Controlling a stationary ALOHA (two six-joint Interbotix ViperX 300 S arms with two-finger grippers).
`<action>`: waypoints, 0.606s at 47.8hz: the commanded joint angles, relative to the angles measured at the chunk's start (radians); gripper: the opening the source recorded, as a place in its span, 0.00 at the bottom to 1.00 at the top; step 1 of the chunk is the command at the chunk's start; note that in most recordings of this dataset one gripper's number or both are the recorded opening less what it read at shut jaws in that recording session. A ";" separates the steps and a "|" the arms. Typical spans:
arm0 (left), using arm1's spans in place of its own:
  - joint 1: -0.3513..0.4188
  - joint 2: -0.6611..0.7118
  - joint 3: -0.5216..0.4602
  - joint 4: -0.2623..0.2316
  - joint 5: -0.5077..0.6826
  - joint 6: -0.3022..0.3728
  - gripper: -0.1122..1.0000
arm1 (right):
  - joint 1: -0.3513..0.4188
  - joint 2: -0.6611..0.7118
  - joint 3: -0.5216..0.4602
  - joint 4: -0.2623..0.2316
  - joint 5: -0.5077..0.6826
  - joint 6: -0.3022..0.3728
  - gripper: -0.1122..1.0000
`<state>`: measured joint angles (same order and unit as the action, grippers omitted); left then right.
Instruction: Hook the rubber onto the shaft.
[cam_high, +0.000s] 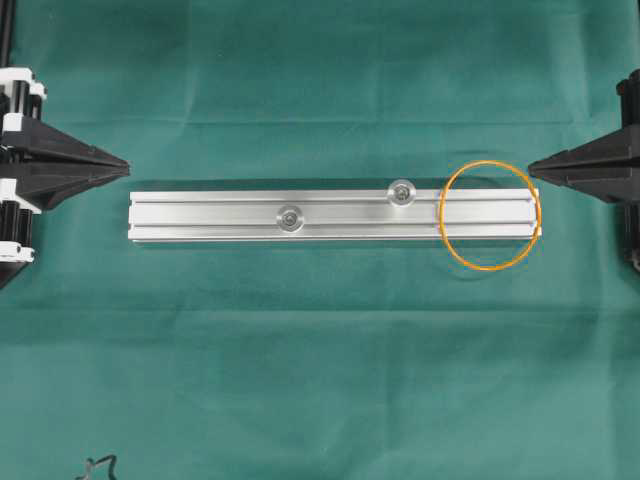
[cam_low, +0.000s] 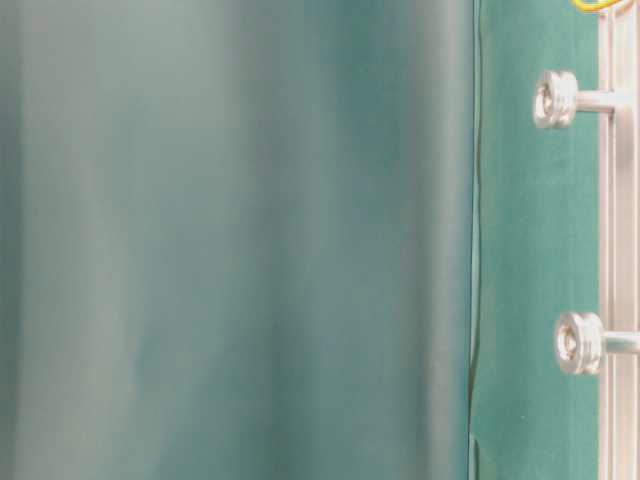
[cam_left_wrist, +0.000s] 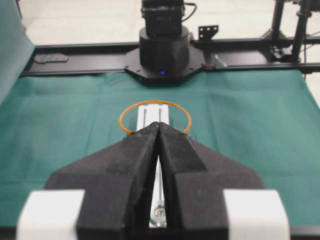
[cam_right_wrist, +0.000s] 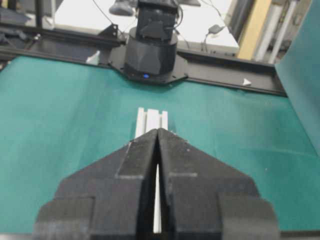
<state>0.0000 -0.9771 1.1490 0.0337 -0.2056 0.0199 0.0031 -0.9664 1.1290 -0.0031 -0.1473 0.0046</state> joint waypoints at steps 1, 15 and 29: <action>0.003 0.003 -0.037 0.003 0.018 -0.005 0.10 | -0.002 0.002 -0.041 0.002 0.046 0.002 0.12; 0.003 0.003 -0.112 0.003 0.328 -0.005 0.10 | 0.000 0.006 -0.126 0.003 0.371 0.005 0.12; 0.003 0.018 -0.190 0.003 0.653 -0.005 0.10 | -0.002 0.046 -0.189 0.003 0.750 0.021 0.12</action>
<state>0.0000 -0.9679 1.0002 0.0337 0.3927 0.0169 0.0031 -0.9388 0.9771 -0.0031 0.5338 0.0245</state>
